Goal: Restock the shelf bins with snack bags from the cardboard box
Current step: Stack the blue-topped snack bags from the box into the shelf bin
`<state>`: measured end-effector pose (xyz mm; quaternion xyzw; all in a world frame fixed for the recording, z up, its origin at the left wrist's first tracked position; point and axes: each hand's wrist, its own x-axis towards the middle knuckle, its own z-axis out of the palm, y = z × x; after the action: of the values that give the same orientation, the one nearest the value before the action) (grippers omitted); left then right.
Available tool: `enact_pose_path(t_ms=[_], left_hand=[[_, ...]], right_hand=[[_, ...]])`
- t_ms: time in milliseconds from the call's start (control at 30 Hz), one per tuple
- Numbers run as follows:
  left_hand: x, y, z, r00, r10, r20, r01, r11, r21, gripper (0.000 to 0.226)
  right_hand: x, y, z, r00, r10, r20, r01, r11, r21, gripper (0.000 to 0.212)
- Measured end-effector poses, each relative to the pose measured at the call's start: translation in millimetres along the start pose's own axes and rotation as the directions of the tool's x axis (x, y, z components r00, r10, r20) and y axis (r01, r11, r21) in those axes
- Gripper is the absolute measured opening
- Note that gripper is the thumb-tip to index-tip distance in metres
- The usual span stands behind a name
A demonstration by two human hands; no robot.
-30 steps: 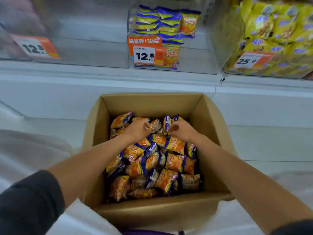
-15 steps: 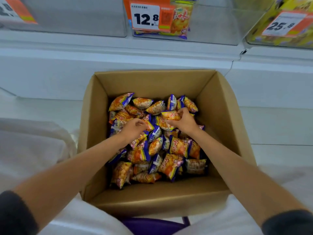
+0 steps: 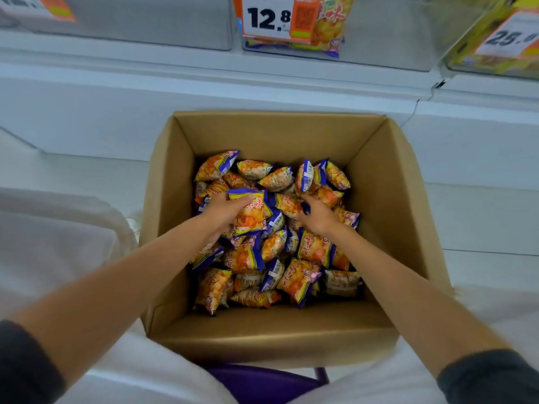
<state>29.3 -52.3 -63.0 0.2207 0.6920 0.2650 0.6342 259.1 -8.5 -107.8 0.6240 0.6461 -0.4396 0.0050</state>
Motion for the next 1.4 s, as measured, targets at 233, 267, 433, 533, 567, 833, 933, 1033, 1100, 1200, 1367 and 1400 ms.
enact_pose_path(t_ms=[233, 267, 433, 533, 567, 833, 933, 1033, 1100, 1200, 1367, 1400], left_hand=[[-1, -5, -5, 0.999, -0.011, -0.034, 0.012, 1.0, 0.023, 0.044], [-1, -4, -5, 0.999, -0.01, -0.04, 0.011, 0.999, 0.031, 0.047], [3, -4, -5, 0.996, -0.009, -0.085, 0.013, 0.999, 0.049, 0.067], [15, -9, -6, 0.993, -0.006, -0.119, 0.012, 0.999, 0.05, 0.097], [23, -12, -5, 0.992, -0.008, -0.125, 0.013, 0.999, 0.036, 0.105], [-28, 53, 30, 0.994, 0.054, 0.098, -0.034, 0.98, -0.195, 0.07], [-37, 71, 35, 0.981, 0.161, 0.105, -0.136, 0.968, -0.209, 0.062], [-46, 90, 37, 0.968, 0.23, 0.105, -0.209, 0.962, -0.175, 0.06], [-60, 109, 43, 0.94, 0.305, 0.155, -0.291, 0.951, -0.107, 0.039], [-83, 138, 55, 0.892, 0.385, 0.239, -0.391, 0.92, -0.024, 0.012], [-101, 186, 65, 0.743, 0.603, 0.29, -0.656, 0.743, 0.136, 0.051], [-104, 198, 66, 0.711, 0.631, 0.31, -0.695, 0.698, 0.175, 0.052]], right_hand=[[18, 17, 41, 0.956, -0.083, -0.283, 0.036, 0.985, -0.17, 0.034], [17, 16, 39, 0.955, -0.094, -0.282, 0.042, 0.982, -0.184, 0.028], [6, 1, 21, 0.955, -0.044, -0.292, 0.021, 0.997, -0.081, 0.021], [-9, -27, -2, 0.95, 0.003, -0.312, 0.046, 0.988, 0.147, 0.019], [-15, -38, -9, 0.947, -0.012, -0.321, 0.077, 0.979, 0.191, 0.017], [-58, -95, -30, 0.872, -0.341, -0.352, 0.42, 0.89, 0.179, 0.015], [-65, -101, -57, 0.883, -0.312, -0.35, 0.432, 0.833, 0.347, 0.011], [-69, -106, -91, 0.922, -0.237, -0.308, 0.358, 0.827, 0.434, 0.045], [-72, -108, -112, 0.956, -0.256, -0.143, 0.293, 0.803, 0.519, 0.064], [-78, -113, -143, 0.951, -0.308, -0.016, 0.257, 0.762, 0.594, 0.06], [-89, -133, -190, 0.921, -0.384, -0.062, 0.331, 0.689, 0.645, 0.062], [-90, -137, -199, 0.907, -0.417, -0.065, 0.359, 0.682, 0.638, 0.059]])
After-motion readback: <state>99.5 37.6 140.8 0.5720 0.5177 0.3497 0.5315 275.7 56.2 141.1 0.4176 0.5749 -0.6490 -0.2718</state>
